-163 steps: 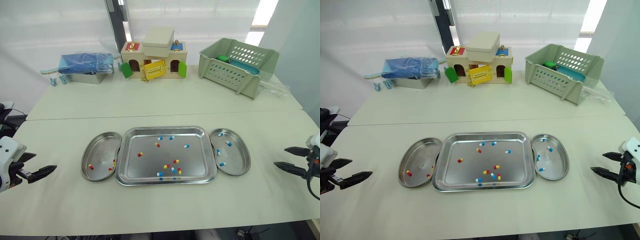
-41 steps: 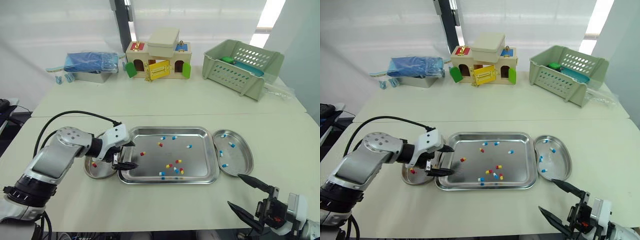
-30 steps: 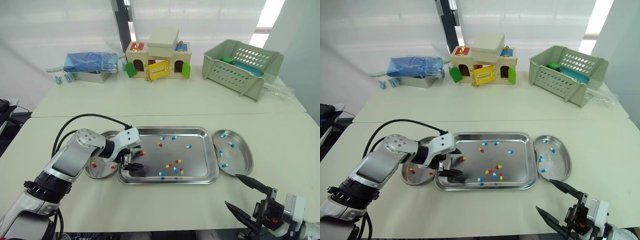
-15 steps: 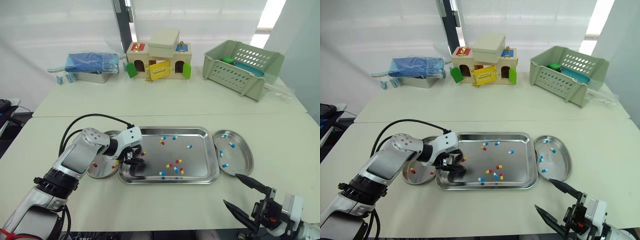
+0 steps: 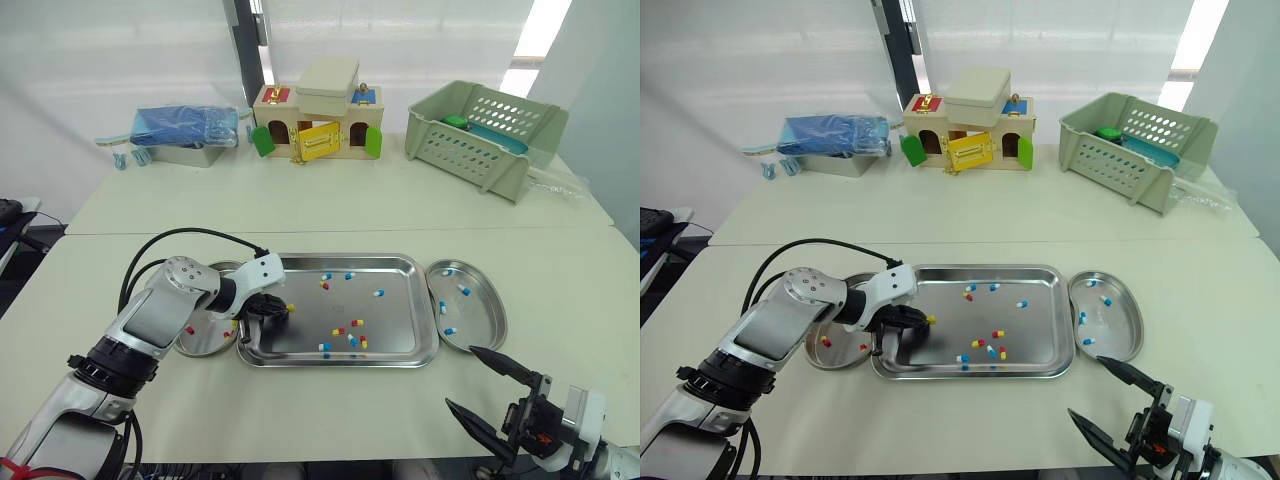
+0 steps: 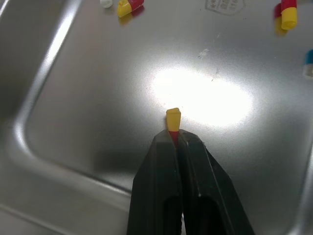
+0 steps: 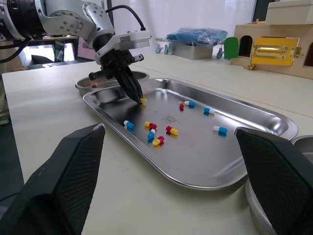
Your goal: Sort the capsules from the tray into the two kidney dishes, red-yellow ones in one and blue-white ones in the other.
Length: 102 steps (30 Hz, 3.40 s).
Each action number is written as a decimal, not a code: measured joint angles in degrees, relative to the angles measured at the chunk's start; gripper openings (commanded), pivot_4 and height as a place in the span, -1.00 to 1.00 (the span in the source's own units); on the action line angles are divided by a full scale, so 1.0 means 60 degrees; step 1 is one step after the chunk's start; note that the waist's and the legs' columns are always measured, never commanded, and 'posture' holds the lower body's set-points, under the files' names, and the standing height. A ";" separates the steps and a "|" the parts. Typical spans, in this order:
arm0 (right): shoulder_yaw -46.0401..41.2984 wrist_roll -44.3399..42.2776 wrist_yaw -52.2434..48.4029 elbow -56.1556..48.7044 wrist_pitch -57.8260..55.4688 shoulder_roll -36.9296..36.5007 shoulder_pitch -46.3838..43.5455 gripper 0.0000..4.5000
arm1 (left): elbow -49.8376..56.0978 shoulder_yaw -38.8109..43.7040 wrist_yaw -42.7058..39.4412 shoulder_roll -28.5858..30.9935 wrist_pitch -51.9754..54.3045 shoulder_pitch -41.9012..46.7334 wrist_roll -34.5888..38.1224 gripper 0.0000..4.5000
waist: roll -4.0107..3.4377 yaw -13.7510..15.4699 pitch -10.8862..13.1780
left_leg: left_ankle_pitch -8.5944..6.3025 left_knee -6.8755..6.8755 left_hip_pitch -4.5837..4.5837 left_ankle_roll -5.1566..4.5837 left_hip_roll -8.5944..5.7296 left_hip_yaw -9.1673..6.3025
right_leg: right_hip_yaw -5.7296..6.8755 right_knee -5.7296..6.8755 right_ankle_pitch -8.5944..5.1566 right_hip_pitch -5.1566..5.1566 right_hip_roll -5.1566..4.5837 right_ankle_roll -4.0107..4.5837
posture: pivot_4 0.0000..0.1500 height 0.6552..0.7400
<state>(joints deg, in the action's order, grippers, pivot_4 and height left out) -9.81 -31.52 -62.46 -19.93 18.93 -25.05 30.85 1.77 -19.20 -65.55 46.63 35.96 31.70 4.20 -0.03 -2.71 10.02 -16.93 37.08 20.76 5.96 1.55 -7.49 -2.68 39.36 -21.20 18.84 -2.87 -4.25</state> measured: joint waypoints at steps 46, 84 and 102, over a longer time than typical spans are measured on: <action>0.0437 -0.0211 -0.1267 0.0591 0.0180 -0.0636 -0.0719 1.00 | 0.2385 0.4712 0.2205 0.1998 0.3541 -0.3306 0.3096 0.99 | 0.0006 0.0091 0.0005 | -0.0002 -0.0009 0.0003 -0.0002 0.0001 -0.0017 | 0.0021 -0.0039 0.0000 -0.0018 -0.0003 0.0000 | 1.00 1.00; -0.3506 0.0398 0.0216 0.4377 -0.4294 -0.4823 -0.2480 1.00 | -0.3623 0.9114 0.0228 0.2915 -0.2506 -0.6066 0.2414 0.99 | 0.0018 0.0001 0.0012 | -0.0005 -0.0025 0.0011 -0.0006 -0.0002 0.0006 | 0.0010 -0.0048 0.0000 0.0004 -0.0009 0.0001 | 1.00 1.00; -0.3511 0.0474 -0.0836 0.4519 -0.5259 -0.5108 -0.2771 1.00 | -0.3653 0.9113 0.0231 0.2833 -0.2535 -0.6256 0.2441 0.99 | 0.0016 -0.0090 0.0014 | -0.0005 -0.0025 0.0011 -0.0005 0.0001 0.0008 | 0.0007 -0.0047 0.0000 0.0005 -0.0008 0.0001 | 1.00 1.00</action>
<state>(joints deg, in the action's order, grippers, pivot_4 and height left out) -30.87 -28.68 -67.48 7.19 -12.63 -55.70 14.22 -20.15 35.48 -64.17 63.62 20.75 -5.83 18.85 0.06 -3.25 10.10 -16.96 36.93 20.82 5.93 1.56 -7.44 -2.64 39.07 -21.20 18.86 -2.91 -4.25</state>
